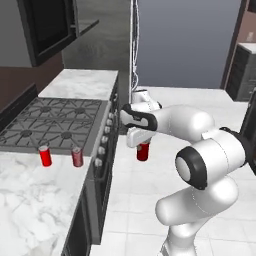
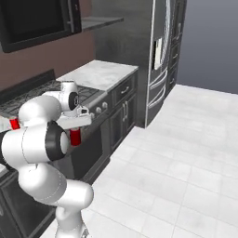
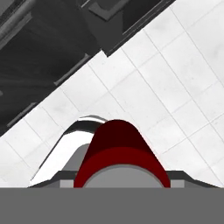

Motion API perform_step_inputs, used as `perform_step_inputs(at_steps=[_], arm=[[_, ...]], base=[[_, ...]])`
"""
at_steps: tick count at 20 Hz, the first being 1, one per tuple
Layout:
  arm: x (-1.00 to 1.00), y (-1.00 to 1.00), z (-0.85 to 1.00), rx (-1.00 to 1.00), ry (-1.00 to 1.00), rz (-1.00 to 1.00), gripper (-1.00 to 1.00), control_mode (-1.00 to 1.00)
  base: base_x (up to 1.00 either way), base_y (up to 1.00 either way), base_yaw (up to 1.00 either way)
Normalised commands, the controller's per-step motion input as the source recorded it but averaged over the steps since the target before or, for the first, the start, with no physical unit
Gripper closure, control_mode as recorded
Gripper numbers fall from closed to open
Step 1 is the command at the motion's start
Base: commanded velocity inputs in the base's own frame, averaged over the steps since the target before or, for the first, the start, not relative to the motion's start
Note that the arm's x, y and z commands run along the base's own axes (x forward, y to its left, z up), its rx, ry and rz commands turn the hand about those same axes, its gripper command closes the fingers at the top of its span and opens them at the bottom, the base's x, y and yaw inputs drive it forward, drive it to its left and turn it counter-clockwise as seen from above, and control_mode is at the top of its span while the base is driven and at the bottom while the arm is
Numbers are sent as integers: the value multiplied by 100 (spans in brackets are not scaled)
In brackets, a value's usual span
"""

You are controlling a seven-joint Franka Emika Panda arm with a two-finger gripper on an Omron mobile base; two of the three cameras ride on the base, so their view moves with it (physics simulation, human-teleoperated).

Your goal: Four empty soda cans are scattered around the kitchen. Gather all the cans and cluster them next to the stove for recycling.

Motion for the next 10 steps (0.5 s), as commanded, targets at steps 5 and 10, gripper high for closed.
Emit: perform_step_inputs(at_steps=[5,10], arm=[[0,0,0,0,0,0,100,100],[0,0,0,0,0,0,100,100]], base=[[-59,15,31],[-27,17,24]])
